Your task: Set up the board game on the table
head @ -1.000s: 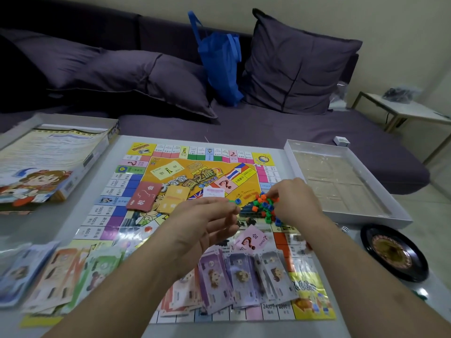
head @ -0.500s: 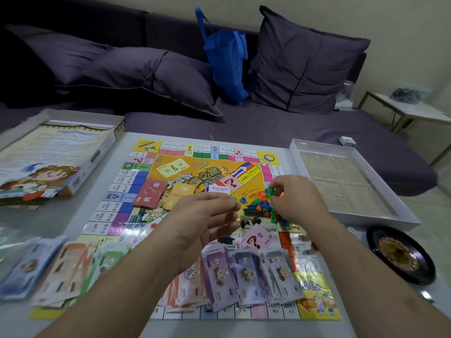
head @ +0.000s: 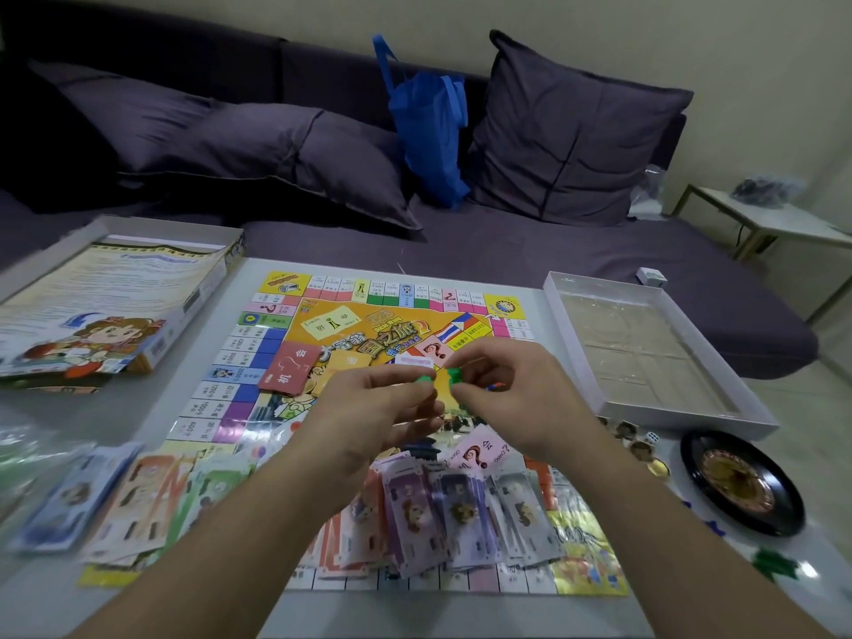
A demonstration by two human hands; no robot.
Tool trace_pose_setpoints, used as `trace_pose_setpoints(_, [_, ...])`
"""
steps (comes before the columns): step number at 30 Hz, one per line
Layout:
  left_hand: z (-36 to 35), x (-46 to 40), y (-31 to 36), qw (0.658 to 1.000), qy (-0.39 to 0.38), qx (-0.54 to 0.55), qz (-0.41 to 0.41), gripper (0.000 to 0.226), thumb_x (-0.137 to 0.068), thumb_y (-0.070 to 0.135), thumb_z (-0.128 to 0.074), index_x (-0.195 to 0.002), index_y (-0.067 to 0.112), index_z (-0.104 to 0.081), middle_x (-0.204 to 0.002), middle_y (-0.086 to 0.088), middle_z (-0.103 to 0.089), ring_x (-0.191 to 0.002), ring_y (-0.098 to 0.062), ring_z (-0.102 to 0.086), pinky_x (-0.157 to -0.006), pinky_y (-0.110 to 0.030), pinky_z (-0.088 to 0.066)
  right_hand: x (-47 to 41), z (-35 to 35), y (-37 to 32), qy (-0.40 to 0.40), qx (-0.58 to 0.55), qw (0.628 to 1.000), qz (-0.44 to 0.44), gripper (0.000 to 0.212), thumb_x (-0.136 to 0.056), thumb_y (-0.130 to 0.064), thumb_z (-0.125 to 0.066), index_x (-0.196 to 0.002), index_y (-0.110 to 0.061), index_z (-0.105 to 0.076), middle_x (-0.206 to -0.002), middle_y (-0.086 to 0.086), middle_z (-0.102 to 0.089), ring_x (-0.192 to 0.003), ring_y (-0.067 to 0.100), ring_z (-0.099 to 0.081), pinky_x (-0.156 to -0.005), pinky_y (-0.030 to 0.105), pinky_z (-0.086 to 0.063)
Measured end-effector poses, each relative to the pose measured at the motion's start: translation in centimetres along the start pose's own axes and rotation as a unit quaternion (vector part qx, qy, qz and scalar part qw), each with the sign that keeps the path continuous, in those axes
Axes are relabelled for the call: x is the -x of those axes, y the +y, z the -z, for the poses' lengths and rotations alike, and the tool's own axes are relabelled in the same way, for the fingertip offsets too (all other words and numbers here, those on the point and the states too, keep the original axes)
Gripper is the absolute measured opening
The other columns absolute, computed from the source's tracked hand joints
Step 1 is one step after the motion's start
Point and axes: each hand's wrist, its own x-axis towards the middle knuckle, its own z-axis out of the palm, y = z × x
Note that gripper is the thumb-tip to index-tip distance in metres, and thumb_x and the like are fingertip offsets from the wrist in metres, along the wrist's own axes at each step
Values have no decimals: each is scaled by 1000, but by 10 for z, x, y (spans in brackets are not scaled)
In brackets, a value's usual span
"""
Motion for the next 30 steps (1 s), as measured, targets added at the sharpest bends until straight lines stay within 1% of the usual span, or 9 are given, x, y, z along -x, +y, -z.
trace_pose_setpoints(3, [4, 4, 2, 998, -4, -49, -27, 13, -97, 0, -67, -103, 5, -78, -95, -20, -79, -91, -31, -79, -72, -32, -65, 6, -11, -10, -13, -22, 1000, 1, 25, -90, -9, -77, -102, -31, -77, -83, -9, -71, -83, 11, -72, -78, 36, -64])
trace_pose_setpoints(7, [10, 10, 1, 997, -8, -74, -37, 19, -100, 1, -62, -102, 8, -79, -91, -14, -80, -88, -26, -79, -69, -25, -63, 12, -19, -21, -39, -9, 999, 29, 25, -94, -10, -75, -109, -30, -77, -92, -13, -70, -89, 6, -70, -79, 28, -63])
trace_pose_setpoints(10, [15, 13, 2, 998, -15, -55, -30, 18, -100, 0, -61, -102, 5, -78, -95, -17, -80, -90, -29, -79, -72, -29, -64, 15, -21, -26, -42, 27, 998, 41, 27, -96, -14, -74, -115, -32, -77, -101, -15, -68, -94, -1, -63, -79, 18, -56])
trace_pose_setpoints(14, [21, 14, 4, 999, -28, 21, -1, 16, -97, 1, -64, -106, -6, -75, -96, -26, -77, -81, -30, -77, -76, -32, -65, 16, -23, -29, -40, 41, 997, 59, 27, -100, -16, -69, -121, -31, -77, -106, -13, -67, -99, 2, -59, -83, 22, -55])
trace_pose_setpoints(17, [24, 11, 5, 999, -29, 31, 18, 15, -94, 0, -67, -104, -8, -76, -96, -28, -76, -80, -29, -77, -73, -30, -65, 20, -24, -30, -47, 28, 997, 54, 29, -102, -16, -65, -123, -32, -76, -105, -14, -67, -101, 3, -59, -88, 26, -55])
trace_pose_setpoints(20, [26, 9, 7, 999, -32, 18, 29, 12, -90, -1, -71, -98, -5, -79, -97, -28, -76, -81, -31, -77, -74, -31, -65, 22, -25, -28, -39, -11, 999, 34, 28, -101, -12, -66, -118, -33, -74, -91, -11, -69, -88, 9, -66, -81, 32, -60])
trace_pose_setpoints(25, [23, 8, 8, 998, -37, 32, 24, 23, -86, 3, -74, -106, -7, -75, -99, -28, -76, -79, -29, -76, -81, -37, -66, 20, -28, -24, 13, -109, 994, 15, 17, -95, -7, -74, -88, -22, -70, -82, -1, -73, -78, 19, -72, -74, 44, -63])
trace_pose_setpoints(27, [20, 8, 8, 998, -41, 45, 28, 23, -87, 3, -73, -107, -7, -75, -100, -29, -76, -81, -29, -76, -80, -37, -66, 19, -30, -24, 34, -133, 990, 20, 17, -95, -7, -75, -87, -22, -73, -81, -2, -74, -78, 18, -72, -73, 41, -63])
trace_pose_setpoints(30, [17, 9, 9, 996, -46, 63, 43, 18, -92, 2, -69, -105, -11, -74, -98, -30, -75, -81, -30, -76, -70, -32, -66, 19, -34, -25, 53, -177, 983, 8, 15, -95, -7, -74, -91, -22, -77, -83, -3, -75, -78, 15, -72, -68, 29, -60])
